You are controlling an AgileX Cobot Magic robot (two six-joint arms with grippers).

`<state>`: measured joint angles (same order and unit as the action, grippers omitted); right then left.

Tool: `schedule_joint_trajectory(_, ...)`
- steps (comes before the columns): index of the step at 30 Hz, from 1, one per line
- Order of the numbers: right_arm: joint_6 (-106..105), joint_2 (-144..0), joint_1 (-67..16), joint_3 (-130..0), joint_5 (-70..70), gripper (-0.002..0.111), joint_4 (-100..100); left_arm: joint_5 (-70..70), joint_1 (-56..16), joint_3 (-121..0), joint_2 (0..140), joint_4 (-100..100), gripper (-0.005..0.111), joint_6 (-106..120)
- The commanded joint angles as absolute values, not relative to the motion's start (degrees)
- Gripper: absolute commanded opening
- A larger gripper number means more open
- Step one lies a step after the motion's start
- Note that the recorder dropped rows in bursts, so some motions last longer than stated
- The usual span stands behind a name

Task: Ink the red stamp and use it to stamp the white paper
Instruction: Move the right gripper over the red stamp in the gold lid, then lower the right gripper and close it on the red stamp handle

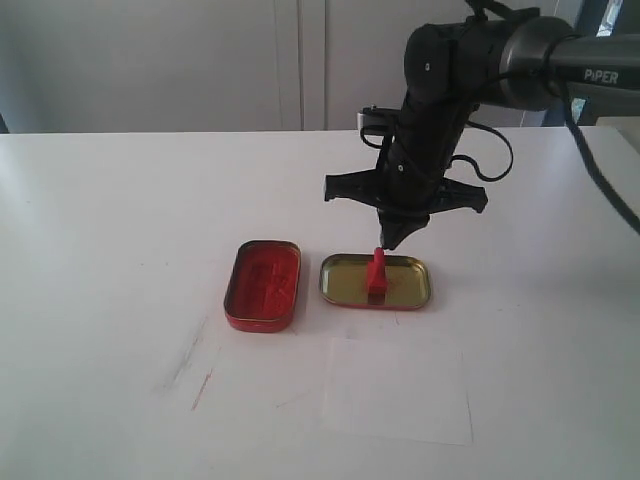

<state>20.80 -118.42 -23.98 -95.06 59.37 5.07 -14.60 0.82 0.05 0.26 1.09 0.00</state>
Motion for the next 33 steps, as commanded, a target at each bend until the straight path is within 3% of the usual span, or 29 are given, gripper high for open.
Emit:
schedule_joint_trajectory(1,21.45,-118.89,-24.08,-95.29,59.23,0.014,4.68,-14.56,0.58,0.0,0.0,1.25,0.0,0.0)
schedule_joint_trajectory(6,21.61,-119.57,-24.08,-95.29,58.98,0.034,5.27,-14.56,0.58,0.0,0.0,1.25,0.0,0.0)
schedule_joint_trajectory(8,21.61,-119.94,-24.08,-95.29,58.69,0.036,5.27,-14.56,0.58,0.0,0.0,1.25,0.0,0.0)
schedule_joint_trajectory(33,22.19,-124.77,-24.08,-95.29,54.94,0.036,5.37,-14.56,0.58,0.0,0.0,1.25,0.0,0.0)
